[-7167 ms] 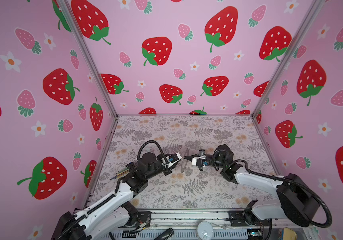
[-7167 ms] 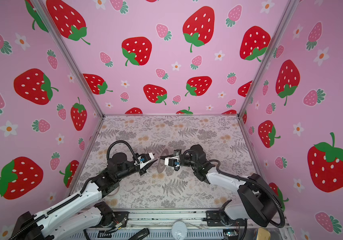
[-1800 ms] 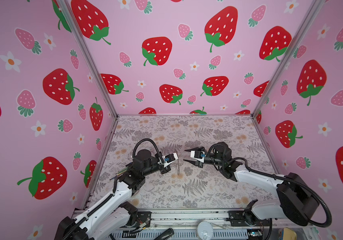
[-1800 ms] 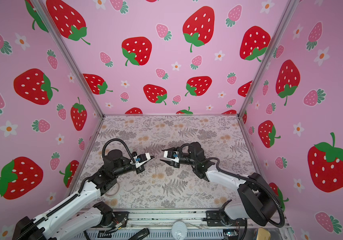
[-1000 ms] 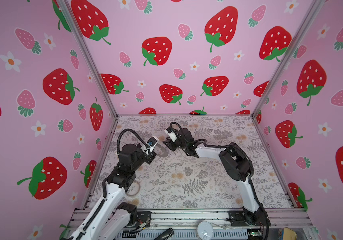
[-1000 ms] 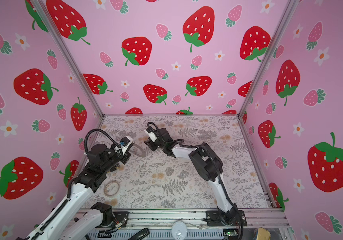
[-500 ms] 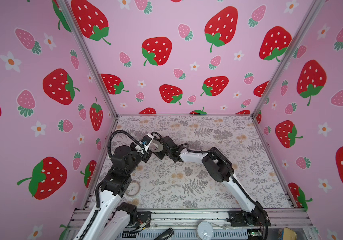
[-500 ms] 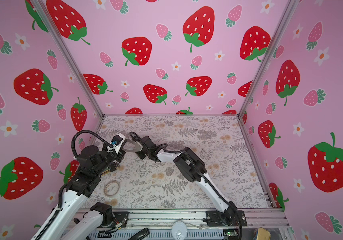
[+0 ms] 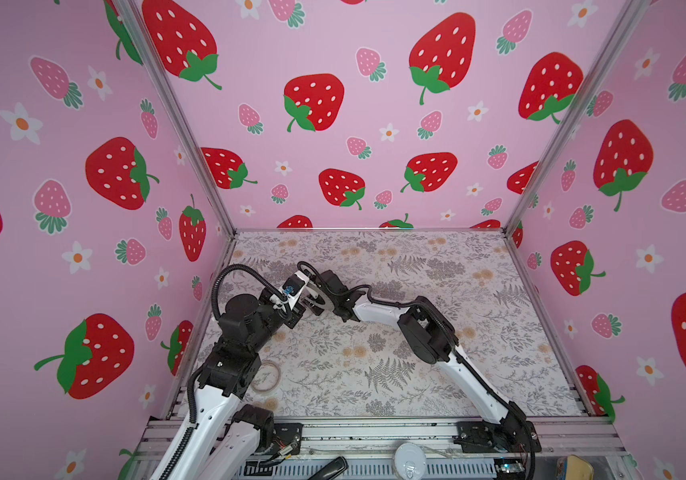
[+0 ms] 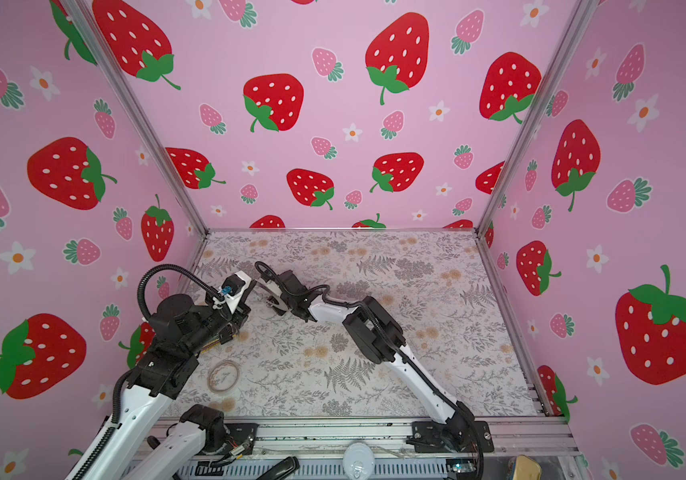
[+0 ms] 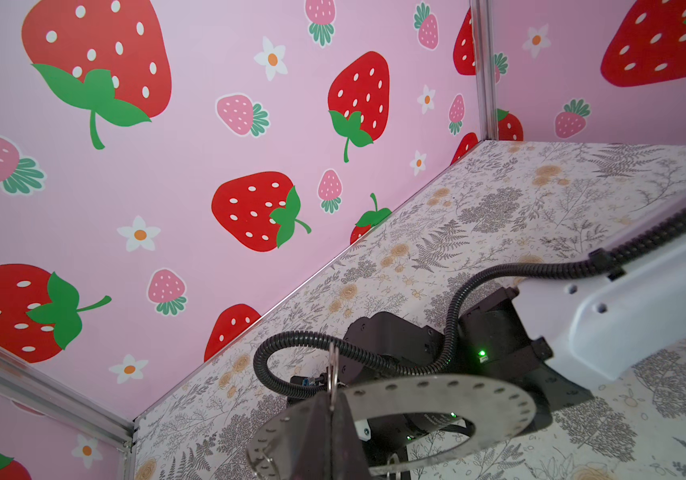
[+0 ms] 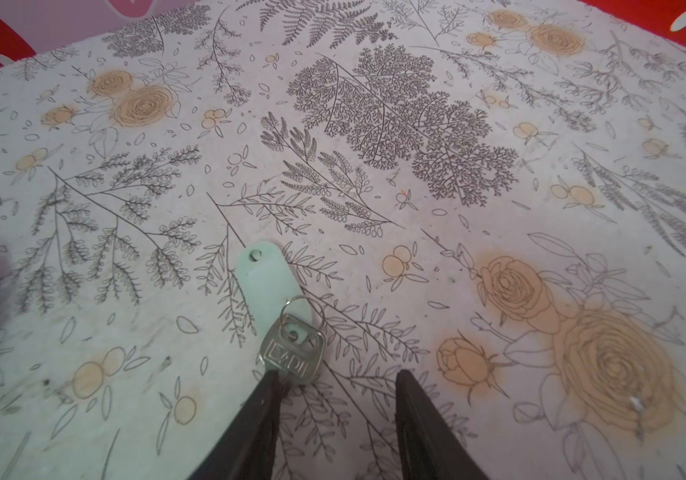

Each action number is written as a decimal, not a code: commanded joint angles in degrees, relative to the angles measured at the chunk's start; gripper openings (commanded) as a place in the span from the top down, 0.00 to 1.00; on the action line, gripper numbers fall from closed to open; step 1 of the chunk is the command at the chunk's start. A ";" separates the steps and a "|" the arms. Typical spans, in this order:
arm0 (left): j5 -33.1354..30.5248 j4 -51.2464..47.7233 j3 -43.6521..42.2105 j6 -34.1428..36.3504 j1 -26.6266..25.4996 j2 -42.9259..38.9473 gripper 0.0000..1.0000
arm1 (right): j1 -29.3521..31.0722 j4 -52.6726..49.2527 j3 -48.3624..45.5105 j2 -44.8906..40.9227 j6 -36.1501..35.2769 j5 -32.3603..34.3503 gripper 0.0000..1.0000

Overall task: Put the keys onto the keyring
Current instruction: 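Release the metal ring with the right gripper and turn it toward the green-tagged key, then lower the right gripper over the green-tagged key's metal head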

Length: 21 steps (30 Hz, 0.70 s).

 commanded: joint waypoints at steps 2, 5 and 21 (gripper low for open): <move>1.68 1.36 0.33 -0.12 -0.43 -0.57 1.00 | 0.74 -2.32 0.70 0.95 0.42 1.14 0.52; 1.81 1.37 0.09 -0.38 -0.75 -0.51 1.00 | 0.76 1.63 -2.72 -1.22 1.09 2.66 0.52; 1.55 1.70 -0.65 -0.24 -1.52 0.18 1.00 | 1.79 8.42 -6.89 -2.59 -1.61 -0.61 0.52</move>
